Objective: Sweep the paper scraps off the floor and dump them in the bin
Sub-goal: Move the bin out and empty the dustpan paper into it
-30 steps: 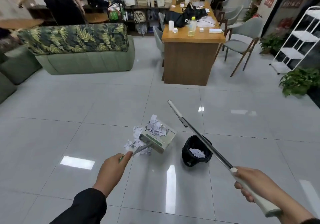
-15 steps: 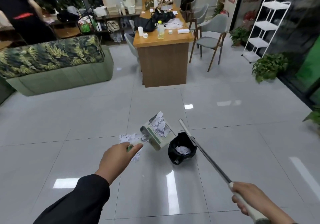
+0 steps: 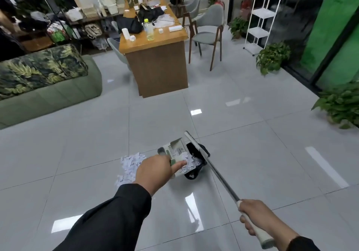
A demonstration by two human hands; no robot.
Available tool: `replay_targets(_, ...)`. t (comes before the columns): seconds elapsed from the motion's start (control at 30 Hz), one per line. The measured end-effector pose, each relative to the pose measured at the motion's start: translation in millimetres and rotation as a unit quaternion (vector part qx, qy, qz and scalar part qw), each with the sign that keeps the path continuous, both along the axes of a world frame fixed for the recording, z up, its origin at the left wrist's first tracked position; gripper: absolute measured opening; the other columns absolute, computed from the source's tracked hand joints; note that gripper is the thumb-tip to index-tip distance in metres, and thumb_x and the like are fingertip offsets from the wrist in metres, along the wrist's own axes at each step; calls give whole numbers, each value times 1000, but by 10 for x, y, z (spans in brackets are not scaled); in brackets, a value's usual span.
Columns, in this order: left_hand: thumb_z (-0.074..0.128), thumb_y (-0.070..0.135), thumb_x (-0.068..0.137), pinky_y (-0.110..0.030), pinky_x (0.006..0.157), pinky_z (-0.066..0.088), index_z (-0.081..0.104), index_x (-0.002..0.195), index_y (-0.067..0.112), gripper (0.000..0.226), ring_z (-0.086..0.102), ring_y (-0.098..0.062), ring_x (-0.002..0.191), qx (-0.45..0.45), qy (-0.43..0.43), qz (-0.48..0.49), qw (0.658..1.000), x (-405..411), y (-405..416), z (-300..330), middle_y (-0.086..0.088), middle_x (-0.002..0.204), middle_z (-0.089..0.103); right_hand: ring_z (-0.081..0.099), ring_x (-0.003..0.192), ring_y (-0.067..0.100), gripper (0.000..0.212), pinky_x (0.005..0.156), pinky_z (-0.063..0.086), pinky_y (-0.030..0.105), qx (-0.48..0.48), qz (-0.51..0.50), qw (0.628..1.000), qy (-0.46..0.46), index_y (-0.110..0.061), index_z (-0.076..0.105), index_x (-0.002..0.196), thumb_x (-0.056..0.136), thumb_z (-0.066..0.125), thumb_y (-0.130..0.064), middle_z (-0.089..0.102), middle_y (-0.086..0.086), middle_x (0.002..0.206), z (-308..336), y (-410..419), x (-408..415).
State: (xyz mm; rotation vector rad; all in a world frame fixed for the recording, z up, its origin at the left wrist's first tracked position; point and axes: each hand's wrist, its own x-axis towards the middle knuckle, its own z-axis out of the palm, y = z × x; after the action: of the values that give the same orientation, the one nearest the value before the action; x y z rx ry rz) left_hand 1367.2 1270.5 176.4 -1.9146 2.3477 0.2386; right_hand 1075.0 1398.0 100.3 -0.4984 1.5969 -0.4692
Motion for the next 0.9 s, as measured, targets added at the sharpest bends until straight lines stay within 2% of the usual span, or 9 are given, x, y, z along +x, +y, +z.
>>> replay_targets(0.1,9,94,72,-39,68,57,63,85,19,93,66,-24,73,4,-16,-19,1000,-103,-78,-15,-1,90,64,37,44,19,17,48,33,24,-1,-5,1000,-3,-10,51,74,90,50,-4,50,17,63,-46,5,25)
replay_targets(0.2,22,87,87,-35,60,50,59,80,19,77,64,-25,69,10,-51,-47,998,-207,-190,-12,-4,87,62,38,44,20,15,48,34,24,0,-17,1000,-11,-10,53,76,90,50,-5,51,17,63,-95,9,28)
replay_targets(0.27,24,85,90,-34,55,43,56,84,17,75,61,-25,66,6,-85,-73,994,-263,-235,-4,-6,84,62,38,45,20,14,49,34,25,2,-24,999,-24,-10,53,77,91,51,-6,51,17,63,-97,1,42)
replay_targets(0.33,27,84,91,-34,58,43,58,88,16,75,62,-26,70,12,-103,-107,989,-406,-285,-26,-5,83,65,38,45,20,14,49,34,24,3,-44,998,-41,-9,53,78,92,52,-6,52,18,64,-145,-1,25)
replay_targets(0.47,33,83,90,-34,61,42,57,80,16,72,64,-25,72,34,-116,-157,980,-675,-219,-100,-2,79,65,37,44,19,14,47,32,22,-1,-87,994,-70,-10,53,79,93,55,-8,51,17,64,-150,-27,46)
replay_targets(0.63,34,76,96,-37,65,37,63,99,5,77,55,-27,73,115,-118,-191,968,-895,-43,-322,-6,82,58,36,46,19,14,47,30,21,9,-145,984,-104,-10,53,80,94,56,-9,52,17,66,-193,-18,-29)
replay_targets(0.77,41,69,99,-34,69,39,59,88,12,61,55,-26,80,248,-62,-159,954,-909,-26,-485,-6,83,56,37,46,18,6,44,31,21,19,-185,974,-126,-8,59,88,94,59,-11,53,18,69,-212,-47,-78)
replay_targets(0.9,49,74,92,-34,71,42,67,89,5,71,51,-20,64,326,-57,-137,934,-961,-62,-646,0,68,50,36,46,18,7,41,30,20,23,-231,960,-157,-5,60,100,95,59,-10,53,18,69,-254,-76,-177)
